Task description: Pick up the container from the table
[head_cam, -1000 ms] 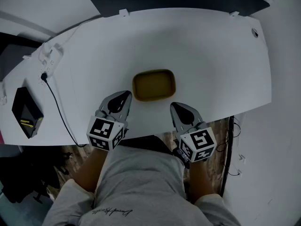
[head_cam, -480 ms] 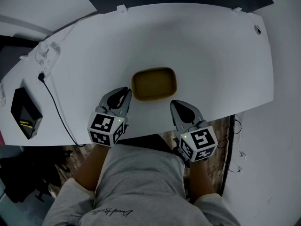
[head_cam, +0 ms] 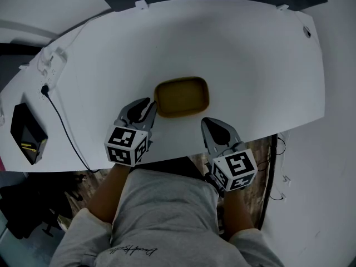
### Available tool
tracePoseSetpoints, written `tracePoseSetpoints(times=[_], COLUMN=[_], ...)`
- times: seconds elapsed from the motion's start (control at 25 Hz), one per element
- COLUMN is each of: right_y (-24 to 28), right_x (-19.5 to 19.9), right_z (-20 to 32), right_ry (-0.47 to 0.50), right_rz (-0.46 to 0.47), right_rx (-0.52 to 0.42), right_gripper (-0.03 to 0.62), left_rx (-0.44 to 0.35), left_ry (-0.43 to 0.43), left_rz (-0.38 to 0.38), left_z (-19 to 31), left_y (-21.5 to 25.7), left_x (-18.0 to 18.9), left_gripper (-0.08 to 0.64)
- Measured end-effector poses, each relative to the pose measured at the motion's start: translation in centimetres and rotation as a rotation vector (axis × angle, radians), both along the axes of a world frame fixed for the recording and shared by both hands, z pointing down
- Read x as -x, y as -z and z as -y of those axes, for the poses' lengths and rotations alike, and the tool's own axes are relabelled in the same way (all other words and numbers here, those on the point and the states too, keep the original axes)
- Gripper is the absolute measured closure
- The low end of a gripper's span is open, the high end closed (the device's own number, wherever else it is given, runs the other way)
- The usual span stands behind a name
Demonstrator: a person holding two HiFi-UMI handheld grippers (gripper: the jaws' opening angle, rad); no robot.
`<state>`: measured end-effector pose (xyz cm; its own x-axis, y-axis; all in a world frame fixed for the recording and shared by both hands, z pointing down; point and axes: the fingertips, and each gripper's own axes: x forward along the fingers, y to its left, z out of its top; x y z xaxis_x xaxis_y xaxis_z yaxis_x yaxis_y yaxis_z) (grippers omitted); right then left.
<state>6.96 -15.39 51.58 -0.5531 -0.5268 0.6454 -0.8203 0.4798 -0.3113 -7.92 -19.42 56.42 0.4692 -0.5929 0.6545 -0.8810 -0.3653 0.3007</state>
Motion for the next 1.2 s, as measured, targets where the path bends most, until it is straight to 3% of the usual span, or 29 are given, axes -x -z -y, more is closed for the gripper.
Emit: tracePoseSetpoints(times=[1.2], right_y=[-1.8], right_x=[-0.8], right_z=[-0.6], right_ry=[-0.022], right_rz=[0.013], right_rx=[0.034], right_gripper=[0.577], left_rx=[0.102], left_ry=[0.036], left_rz=[0.01], left_z=[1.3], left_y=[-3.2], left_x=[-1.2], left_gripper=[0.471])
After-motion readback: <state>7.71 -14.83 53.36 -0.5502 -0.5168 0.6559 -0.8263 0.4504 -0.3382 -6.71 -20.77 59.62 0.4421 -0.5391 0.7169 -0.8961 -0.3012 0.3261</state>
